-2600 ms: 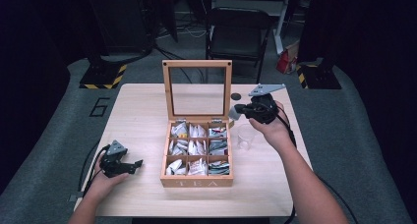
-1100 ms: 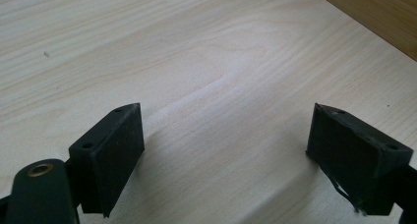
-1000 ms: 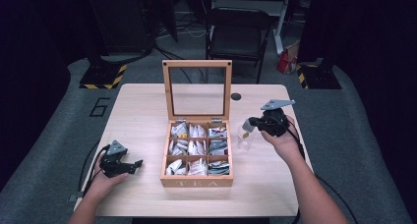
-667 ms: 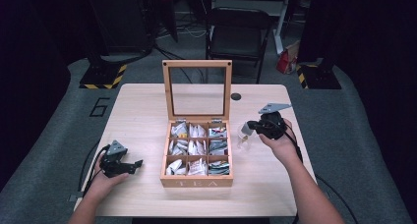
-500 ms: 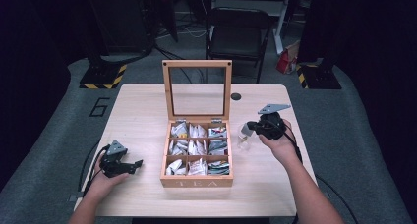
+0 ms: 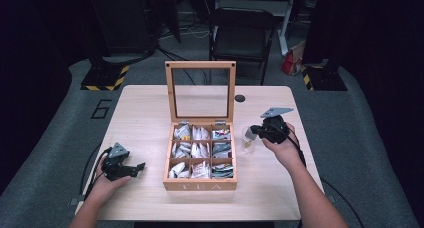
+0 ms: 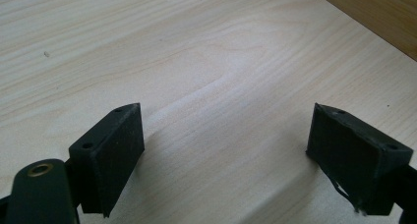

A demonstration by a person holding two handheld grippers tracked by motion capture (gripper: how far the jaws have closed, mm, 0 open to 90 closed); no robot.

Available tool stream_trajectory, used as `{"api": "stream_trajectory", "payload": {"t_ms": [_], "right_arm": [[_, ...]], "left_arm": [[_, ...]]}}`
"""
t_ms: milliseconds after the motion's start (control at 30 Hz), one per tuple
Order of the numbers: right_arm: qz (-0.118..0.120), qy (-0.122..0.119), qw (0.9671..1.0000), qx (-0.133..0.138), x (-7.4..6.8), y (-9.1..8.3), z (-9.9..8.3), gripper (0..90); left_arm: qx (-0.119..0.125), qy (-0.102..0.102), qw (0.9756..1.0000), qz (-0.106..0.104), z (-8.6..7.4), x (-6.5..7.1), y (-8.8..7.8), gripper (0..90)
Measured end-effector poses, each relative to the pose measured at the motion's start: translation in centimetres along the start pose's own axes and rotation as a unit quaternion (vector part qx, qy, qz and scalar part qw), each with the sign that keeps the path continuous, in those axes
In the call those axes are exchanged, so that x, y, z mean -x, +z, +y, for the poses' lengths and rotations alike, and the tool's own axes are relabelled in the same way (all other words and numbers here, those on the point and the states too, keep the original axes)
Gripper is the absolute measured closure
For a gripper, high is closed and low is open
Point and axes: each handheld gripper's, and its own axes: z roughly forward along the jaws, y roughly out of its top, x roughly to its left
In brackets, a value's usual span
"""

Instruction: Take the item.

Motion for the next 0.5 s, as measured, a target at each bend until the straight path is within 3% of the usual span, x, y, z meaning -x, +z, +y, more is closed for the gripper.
{"api": "stream_trajectory", "payload": {"t_ms": [500], "right_arm": [[-0.008,0.010,0.9998,0.013,0.21,-0.56,-0.11,67.0]], "left_arm": [[-0.001,0.001,1.0000,0.000,0.00,-0.02,-0.01,13.5]]}}
